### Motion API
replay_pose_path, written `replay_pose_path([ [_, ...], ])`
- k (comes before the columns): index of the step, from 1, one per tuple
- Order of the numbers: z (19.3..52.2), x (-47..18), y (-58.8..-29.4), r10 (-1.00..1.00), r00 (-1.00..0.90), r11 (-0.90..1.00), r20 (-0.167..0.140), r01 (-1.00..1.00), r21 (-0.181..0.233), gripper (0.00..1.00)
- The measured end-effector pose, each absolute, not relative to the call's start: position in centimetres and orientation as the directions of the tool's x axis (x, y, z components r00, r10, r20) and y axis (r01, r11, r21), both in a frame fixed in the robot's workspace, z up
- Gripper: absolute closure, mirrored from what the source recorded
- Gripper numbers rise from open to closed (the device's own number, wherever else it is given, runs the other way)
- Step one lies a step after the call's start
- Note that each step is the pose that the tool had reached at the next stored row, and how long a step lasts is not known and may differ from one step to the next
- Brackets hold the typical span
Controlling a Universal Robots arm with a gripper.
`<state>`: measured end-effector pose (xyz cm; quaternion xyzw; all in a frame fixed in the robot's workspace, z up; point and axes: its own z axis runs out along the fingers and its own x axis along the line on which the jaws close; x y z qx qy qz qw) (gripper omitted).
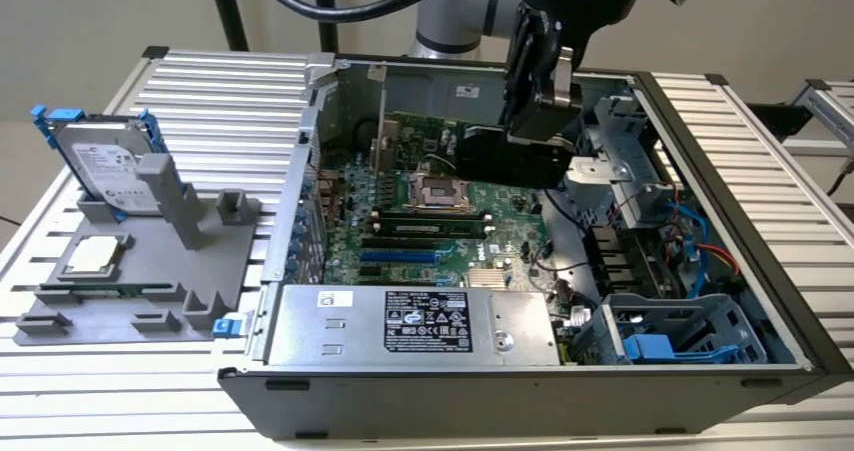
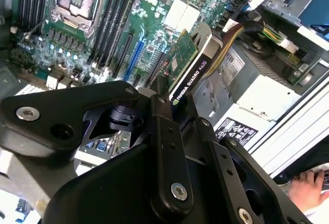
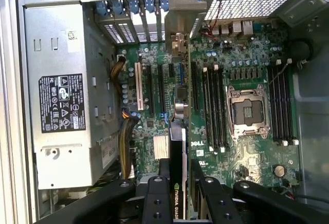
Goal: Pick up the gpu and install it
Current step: 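Insert the gpu into the slot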
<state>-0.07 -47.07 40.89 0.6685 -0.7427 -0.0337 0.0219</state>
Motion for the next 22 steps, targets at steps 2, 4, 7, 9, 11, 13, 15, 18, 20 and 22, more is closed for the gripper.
replay_pose_path([
  [2,40.8,-0.1,-47.1,-0.994,-0.105,0.104,-0.013,-0.991,0.079,1.0],
  [4,40.8,-0.1,-47.1,-0.994,-0.105,0.104,-0.013,-0.992,0.075,1.0],
  [7,40.6,-0.1,-47.1,-0.994,-0.105,0.104,-0.014,-0.992,0.066,1.0],
  [9,40.4,-0.1,-47.1,-0.994,-0.105,0.104,-0.014,-0.992,0.066,1.0],
  [11,40.2,-0.1,-47.1,-0.994,-0.106,0.105,-0.014,-0.992,0.066,1.0],
  [13,40.0,-0.1,-47.0,-0.994,-0.107,0.106,-0.014,-0.992,0.066,1.0],
  [15,39.8,-0.1,-47.0,-0.994,-0.108,0.106,-0.014,-0.992,0.066,1.0],
  [18,39.5,-0.1,-47.0,-0.994,-0.108,0.107,-0.014,-0.992,0.066,1.0],
  [20,39.3,-0.1,-47.0,-0.994,-0.108,0.107,-0.014,-0.992,0.066,1.0],
  [22,39.1,-0.1,-46.9,-0.994,-0.108,0.107,-0.014,-0.992,0.066,1.0],
])
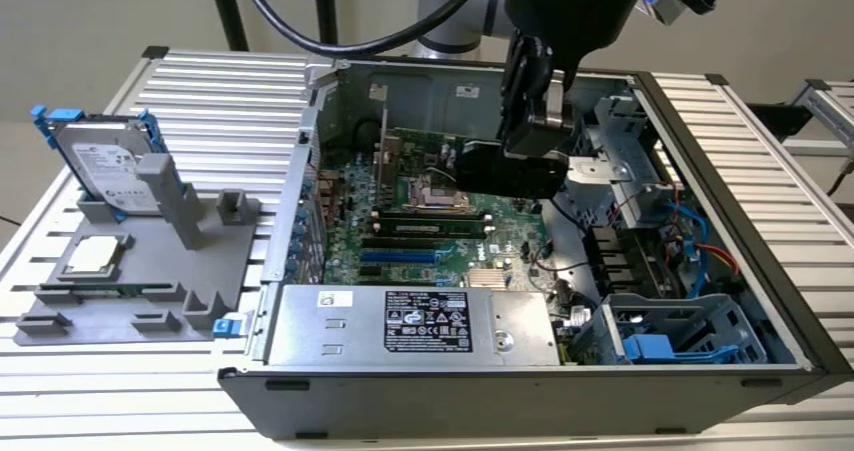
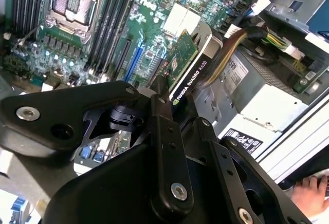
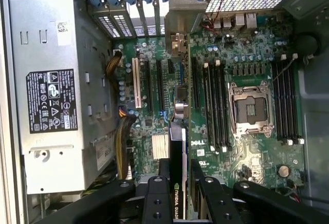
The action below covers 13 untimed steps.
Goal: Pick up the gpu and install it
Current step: 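Insert the gpu into the slot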
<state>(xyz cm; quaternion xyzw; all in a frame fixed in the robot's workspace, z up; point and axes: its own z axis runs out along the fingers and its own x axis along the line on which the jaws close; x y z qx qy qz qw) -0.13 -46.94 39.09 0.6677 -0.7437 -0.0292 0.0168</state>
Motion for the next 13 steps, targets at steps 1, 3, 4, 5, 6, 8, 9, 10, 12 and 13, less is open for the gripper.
replay_pose_path([
  [1,39.0,-0.13,-46.94,-0.994,-0.108,0.107,-0.014,-0.992,0.066,1.0],
  [3,38.94,-0.14,-46.93,-0.994,-0.108,0.107,-0.014,-0.992,0.066,1.0],
  [4,38.91,-0.14,-46.94,-0.994,-0.108,0.107,-0.014,-0.992,0.066,1.0],
  [5,38.89,-0.14,-46.93,-0.994,-0.108,0.107,-0.014,-0.992,0.066,1.0],
  [6,38.89,-0.14,-46.94,-0.994,-0.108,0.107,-0.014,-0.992,0.066,1.0],
  [8,38.85,-0.14,-46.93,-0.994,-0.108,0.107,-0.014,-0.992,0.066,1.0],
  [9,38.8,-0.14,-46.93,-0.994,-0.108,0.107,-0.014,-0.992,0.066,1.0],
  [10,38.76,-0.14,-46.93,-0.994,-0.108,0.107,-0.014,-0.992,0.066,1.0],
  [12,38.65,-0.14,-46.93,-0.994,-0.108,0.107,-0.014,-0.992,0.066,1.0],
  [13,38.58,-0.14,-46.93,-0.994,-0.108,0.107,-0.014,-0.992,0.066,1.0],
])
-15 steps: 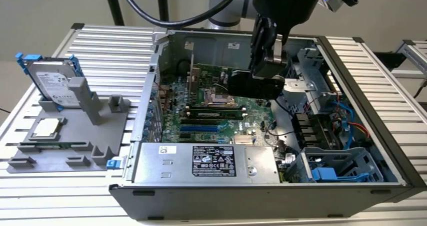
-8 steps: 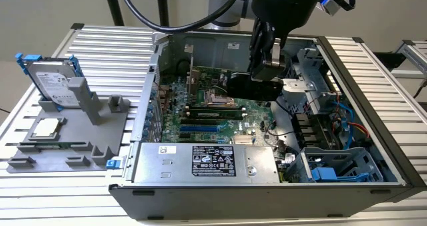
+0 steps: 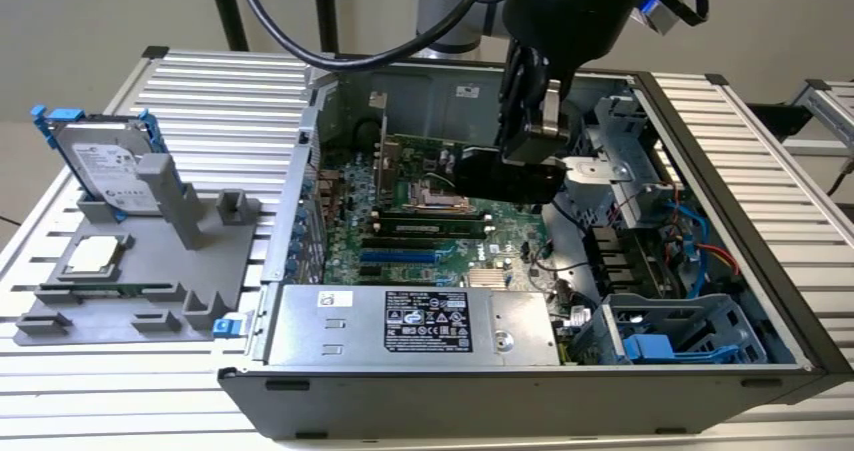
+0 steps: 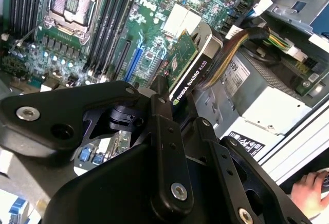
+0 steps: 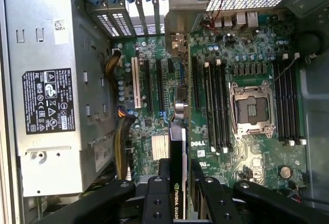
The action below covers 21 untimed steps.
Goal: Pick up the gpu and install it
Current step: 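Insert the gpu into the slot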
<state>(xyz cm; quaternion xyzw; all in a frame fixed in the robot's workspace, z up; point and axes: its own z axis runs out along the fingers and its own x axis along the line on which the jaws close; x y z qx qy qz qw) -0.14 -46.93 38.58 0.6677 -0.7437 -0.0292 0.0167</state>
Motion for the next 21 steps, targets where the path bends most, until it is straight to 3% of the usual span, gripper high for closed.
replay_pose_path([
  [21,37.63,-0.14,-46.93,-0.994,-0.108,0.107,-0.011,-0.992,0.065,1.0],
])
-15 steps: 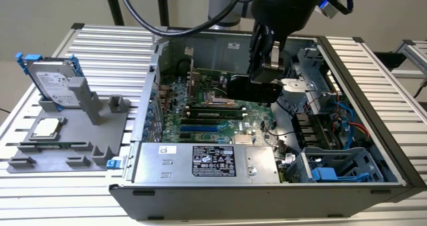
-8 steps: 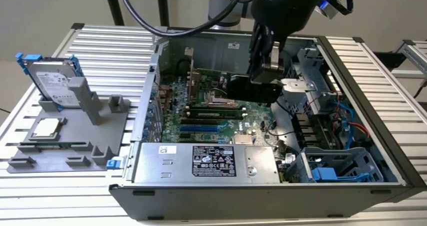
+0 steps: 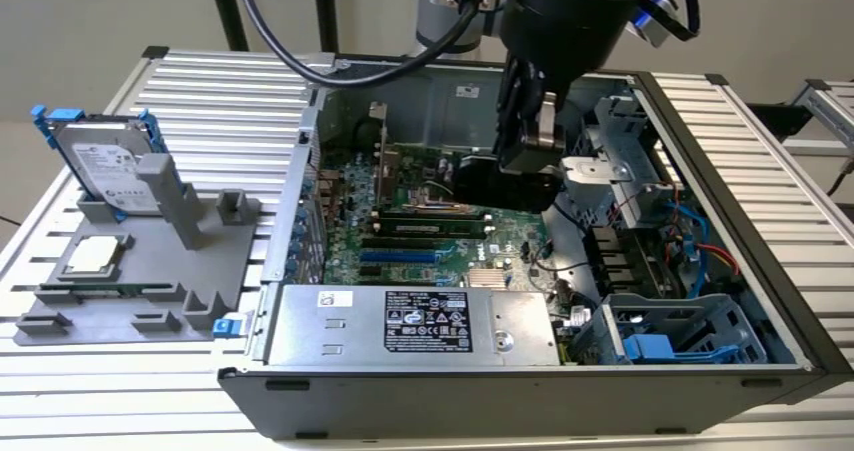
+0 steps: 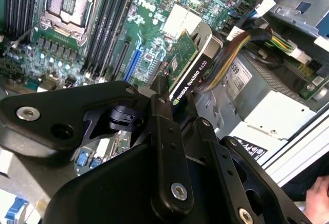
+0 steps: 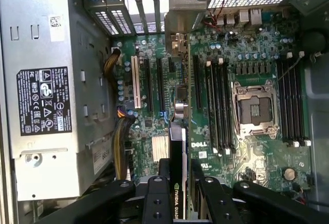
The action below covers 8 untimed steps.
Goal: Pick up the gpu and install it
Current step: 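Insert the gpu into the slot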
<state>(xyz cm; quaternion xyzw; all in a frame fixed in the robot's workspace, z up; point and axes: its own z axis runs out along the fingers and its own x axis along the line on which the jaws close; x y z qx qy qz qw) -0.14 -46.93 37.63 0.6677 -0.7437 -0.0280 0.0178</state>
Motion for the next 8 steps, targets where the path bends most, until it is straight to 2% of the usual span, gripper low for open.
replay_pose_path([
  [8,37.01,-0.14,-46.93,-0.994,-0.108,0.107,-0.01,-0.992,0.065,1.0],
])
